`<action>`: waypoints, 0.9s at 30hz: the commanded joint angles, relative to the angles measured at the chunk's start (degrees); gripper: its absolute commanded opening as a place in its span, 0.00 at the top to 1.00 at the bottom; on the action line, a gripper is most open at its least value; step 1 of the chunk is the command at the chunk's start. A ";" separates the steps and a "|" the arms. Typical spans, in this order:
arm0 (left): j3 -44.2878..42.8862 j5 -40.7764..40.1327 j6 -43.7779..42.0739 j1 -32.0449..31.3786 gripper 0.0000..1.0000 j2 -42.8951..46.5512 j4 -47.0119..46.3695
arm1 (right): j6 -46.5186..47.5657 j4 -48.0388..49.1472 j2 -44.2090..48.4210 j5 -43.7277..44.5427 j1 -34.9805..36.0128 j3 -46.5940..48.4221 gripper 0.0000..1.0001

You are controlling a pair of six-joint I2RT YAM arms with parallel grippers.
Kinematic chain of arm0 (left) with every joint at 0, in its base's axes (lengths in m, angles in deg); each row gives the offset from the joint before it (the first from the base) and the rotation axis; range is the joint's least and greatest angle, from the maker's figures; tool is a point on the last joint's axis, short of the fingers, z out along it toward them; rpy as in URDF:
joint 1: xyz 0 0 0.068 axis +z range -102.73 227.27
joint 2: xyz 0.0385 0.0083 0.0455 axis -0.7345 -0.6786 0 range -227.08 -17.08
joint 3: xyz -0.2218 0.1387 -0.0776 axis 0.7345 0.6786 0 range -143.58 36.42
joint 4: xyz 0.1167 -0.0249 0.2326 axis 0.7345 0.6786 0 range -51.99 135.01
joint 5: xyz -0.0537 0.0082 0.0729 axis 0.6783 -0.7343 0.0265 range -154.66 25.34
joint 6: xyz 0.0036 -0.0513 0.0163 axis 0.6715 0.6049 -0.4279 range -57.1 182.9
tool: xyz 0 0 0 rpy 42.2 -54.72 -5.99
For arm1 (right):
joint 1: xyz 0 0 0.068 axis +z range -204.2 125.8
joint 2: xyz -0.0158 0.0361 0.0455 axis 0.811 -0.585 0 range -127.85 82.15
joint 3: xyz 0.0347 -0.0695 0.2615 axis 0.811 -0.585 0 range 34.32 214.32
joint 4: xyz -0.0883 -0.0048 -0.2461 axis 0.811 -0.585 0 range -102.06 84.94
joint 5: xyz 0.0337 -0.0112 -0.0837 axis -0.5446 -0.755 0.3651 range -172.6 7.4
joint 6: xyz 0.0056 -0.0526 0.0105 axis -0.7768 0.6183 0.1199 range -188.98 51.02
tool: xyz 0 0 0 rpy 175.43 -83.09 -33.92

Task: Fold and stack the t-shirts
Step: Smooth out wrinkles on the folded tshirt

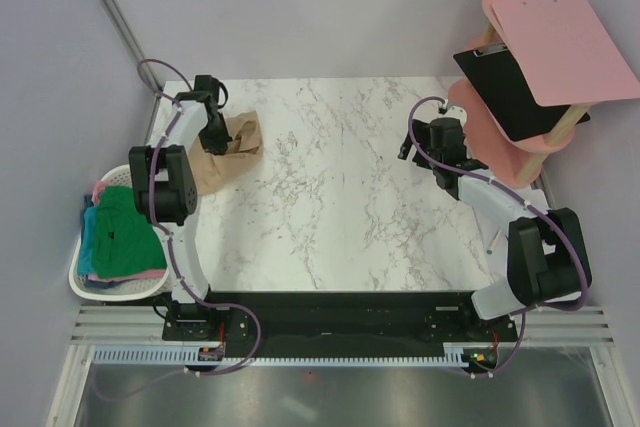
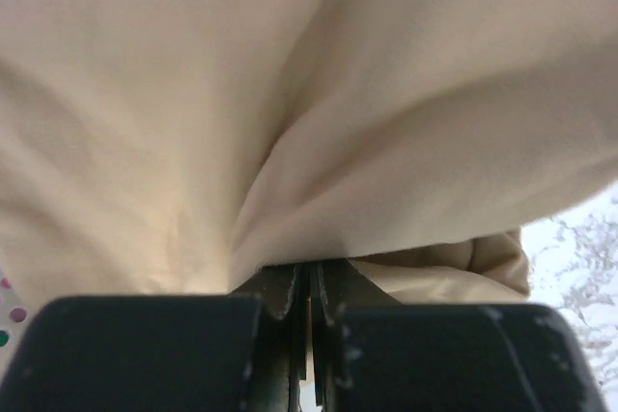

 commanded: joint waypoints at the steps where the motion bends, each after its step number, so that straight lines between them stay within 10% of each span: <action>1: -1.71 11.39 -5.32 -1.61 0.98 3.99 -1.41 | -1.13 1.53 1.89 -1.05 -0.11 -0.07 0.05; 8: 5.75 19.56 -6.47 -11.98 0.98 13.66 -9.66 | -2.02 1.71 1.54 -2.46 -0.11 0.46 0.05; 20: 13.85 10.10 2.67 -4.43 0.97 20.97 -15.04 | -0.61 1.00 -0.74 -5.53 -0.03 0.73 0.04; 27: 12.70 6.05 3.82 -2.23 0.54 16.49 -12.75 | -2.02 4.61 -5.93 -16.78 2.25 2.48 0.03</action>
